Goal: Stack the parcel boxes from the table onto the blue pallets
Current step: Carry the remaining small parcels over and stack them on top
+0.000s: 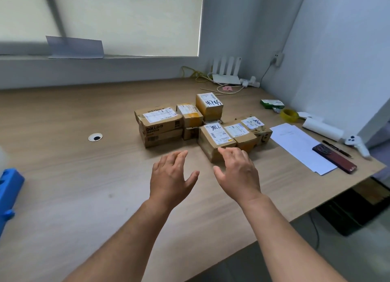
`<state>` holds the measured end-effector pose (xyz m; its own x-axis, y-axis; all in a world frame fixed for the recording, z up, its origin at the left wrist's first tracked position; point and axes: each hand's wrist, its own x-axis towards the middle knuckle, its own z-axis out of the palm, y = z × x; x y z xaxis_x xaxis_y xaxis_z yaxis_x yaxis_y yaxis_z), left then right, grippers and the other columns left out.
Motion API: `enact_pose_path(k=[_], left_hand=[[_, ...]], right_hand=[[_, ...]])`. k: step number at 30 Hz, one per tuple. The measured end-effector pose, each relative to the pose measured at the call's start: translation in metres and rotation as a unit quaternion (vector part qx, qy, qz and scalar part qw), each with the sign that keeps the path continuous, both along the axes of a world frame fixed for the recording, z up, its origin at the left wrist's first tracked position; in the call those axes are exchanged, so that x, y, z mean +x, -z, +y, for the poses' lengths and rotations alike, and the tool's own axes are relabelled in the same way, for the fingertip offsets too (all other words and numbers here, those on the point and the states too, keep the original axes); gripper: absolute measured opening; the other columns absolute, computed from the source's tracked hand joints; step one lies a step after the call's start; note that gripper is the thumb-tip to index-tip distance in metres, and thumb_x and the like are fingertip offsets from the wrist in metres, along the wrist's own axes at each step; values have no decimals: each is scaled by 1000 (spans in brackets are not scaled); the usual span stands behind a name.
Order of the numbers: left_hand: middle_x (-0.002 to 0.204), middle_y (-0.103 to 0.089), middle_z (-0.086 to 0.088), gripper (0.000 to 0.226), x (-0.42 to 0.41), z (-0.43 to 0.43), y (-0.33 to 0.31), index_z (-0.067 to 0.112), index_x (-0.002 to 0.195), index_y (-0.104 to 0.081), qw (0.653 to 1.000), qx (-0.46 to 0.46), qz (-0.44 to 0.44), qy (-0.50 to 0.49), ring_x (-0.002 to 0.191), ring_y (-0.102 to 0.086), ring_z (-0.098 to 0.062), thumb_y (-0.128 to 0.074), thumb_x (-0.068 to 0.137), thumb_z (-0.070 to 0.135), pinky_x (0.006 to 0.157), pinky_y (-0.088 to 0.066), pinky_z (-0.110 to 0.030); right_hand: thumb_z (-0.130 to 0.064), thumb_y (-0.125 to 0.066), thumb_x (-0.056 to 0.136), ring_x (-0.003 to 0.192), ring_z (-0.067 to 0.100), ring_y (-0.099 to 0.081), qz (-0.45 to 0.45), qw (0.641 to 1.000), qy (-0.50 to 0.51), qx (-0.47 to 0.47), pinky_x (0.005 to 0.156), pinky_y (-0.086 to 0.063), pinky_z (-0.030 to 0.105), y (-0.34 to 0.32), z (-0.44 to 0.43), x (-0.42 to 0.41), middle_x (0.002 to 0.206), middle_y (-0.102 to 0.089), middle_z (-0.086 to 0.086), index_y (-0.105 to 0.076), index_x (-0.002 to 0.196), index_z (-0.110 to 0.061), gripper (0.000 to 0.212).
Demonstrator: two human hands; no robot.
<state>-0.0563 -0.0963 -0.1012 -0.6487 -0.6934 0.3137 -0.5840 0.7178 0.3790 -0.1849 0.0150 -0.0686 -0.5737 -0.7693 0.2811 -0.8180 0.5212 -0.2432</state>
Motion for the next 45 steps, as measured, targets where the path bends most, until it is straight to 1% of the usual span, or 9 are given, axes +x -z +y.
enact_pose_path(k=[8, 20, 23, 29, 32, 36, 38, 41, 45], left_hand=[[148, -36, 6, 67, -41, -22, 15, 25, 147, -27, 999, 33, -29, -14, 135, -30, -14, -43, 91, 57, 108, -26, -30], [150, -33, 4, 68, -145, -43, 35, 22, 149, -21, 988, 116, -77, -67, 136, -28, -15, -42, 93, 54, 108, -25, -28], [151, -31, 2, 68, -172, -50, 43, 21, 150, -20, 982, 151, -80, -79, 137, -28, -16, -42, 94, 53, 108, -28, -31], [153, -30, 1, 68, -211, -64, 64, 18, 150, -17, 960, 243, -71, -120, 138, -29, -17, -41, 95, 50, 107, -32, -35], [149, -37, -1, 66, -221, -71, 75, 18, 149, -22, 935, 318, -31, -151, 132, -41, -19, -42, 95, 50, 106, -38, -40], [125, -59, 5, 37, -221, -68, 80, 28, 131, -47, 915, 359, 58, -173, 109, -58, -19, -46, 95, 40, 93, -48, -39], [120, -60, 5, 34, -215, -64, 81, 32, 128, -50, 916, 347, 67, -189, 103, -59, -17, -47, 95, 37, 90, -49, -38], [120, -59, 2, 43, -205, -60, 85, 34, 133, -46, 909, 366, 77, -185, 100, -59, -14, -48, 91, 43, 90, -50, -40], [130, -52, 2, 60, -198, -56, 81, 34, 147, -25, 869, 440, 120, -192, 113, -54, -17, -53, 94, 37, 97, -48, -42]], right_hand=[[-31, -57, 90, 120, 23, -44, -32, 999, -3, 32, 98, -39, 33, 17, -27, -56, 133, -51, 4, -46, 138, -19, 50], [-33, -52, 95, 128, 22, -36, -101, 990, -44, 91, 104, -34, 32, 55, -75, -172, 140, -44, 6, -35, 144, -15, 55], [-31, -52, 95, 126, 24, -39, -121, 987, -37, 95, 102, -37, 34, 66, -86, -194, 136, -47, 9, -36, 143, -12, 54], [-29, -46, 98, 117, 27, -44, -120, 988, -17, 98, 90, -40, 34, 80, -105, -218, 125, -55, 11, -46, 129, -10, 38], [-29, -43, 99, 117, 28, -43, -126, 986, -14, 109, 88, -39, 34, 82, -111, -224, 124, -54, 11, -49, 126, -9, 34], [-32, -47, 98, 116, 28, -45, -153, 979, -34, 130, 88, -40, 34, 85, -114, -221, 123, -51, 12, -49, 126, -10, 35], [-33, -49, 96, 116, 28, -46, -186, 974, -48, 123, 89, -41, 33, 87, -114, -218, 121, -51, 11, -50, 126, -11, 37], [-30, -54, 94, 119, 26, -47, -281, 954, -62, 83, 96, -39, 33, 93, -113, -219, 126, -49, 10, -45, 138, -16, 47], [-26, -58, 92, 134, 23, -39, -441, 892, -78, 57, 111, -33, 39, 109, -114, -227, 148, -37, 7, -25, 151, -20, 68]])
